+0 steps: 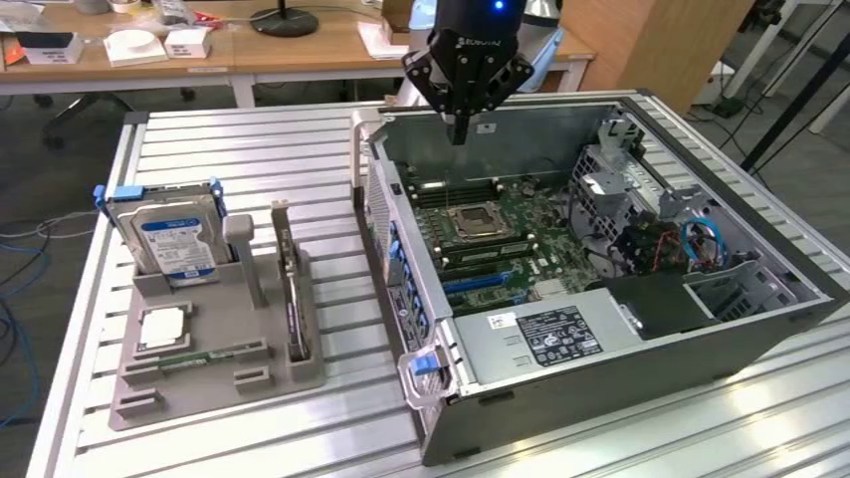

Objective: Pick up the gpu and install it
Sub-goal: 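Reach for the gpu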

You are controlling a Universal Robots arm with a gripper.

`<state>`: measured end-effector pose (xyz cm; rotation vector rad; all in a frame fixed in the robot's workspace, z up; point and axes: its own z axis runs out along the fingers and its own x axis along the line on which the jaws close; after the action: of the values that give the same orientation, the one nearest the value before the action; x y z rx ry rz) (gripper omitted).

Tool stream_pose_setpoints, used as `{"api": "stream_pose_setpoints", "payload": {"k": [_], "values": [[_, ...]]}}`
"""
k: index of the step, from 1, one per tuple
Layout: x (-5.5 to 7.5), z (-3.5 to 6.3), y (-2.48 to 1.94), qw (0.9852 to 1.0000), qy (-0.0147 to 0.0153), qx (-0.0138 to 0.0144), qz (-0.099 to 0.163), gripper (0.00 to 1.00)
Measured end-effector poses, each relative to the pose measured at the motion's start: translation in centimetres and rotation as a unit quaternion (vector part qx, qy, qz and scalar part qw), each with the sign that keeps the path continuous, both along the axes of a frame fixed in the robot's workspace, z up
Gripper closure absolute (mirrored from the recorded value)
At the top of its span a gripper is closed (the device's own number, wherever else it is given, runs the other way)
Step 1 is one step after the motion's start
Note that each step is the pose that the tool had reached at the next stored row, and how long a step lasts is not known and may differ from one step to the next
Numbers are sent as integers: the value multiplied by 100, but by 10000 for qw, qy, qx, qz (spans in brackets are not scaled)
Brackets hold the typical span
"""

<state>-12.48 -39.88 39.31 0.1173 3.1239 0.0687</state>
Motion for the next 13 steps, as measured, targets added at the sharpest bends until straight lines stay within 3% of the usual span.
{"api": "stream_pose_setpoints", "payload": {"k": [13], "values": [[-132, -5, 0, 10000, 0, -1, 0, 89]]}}
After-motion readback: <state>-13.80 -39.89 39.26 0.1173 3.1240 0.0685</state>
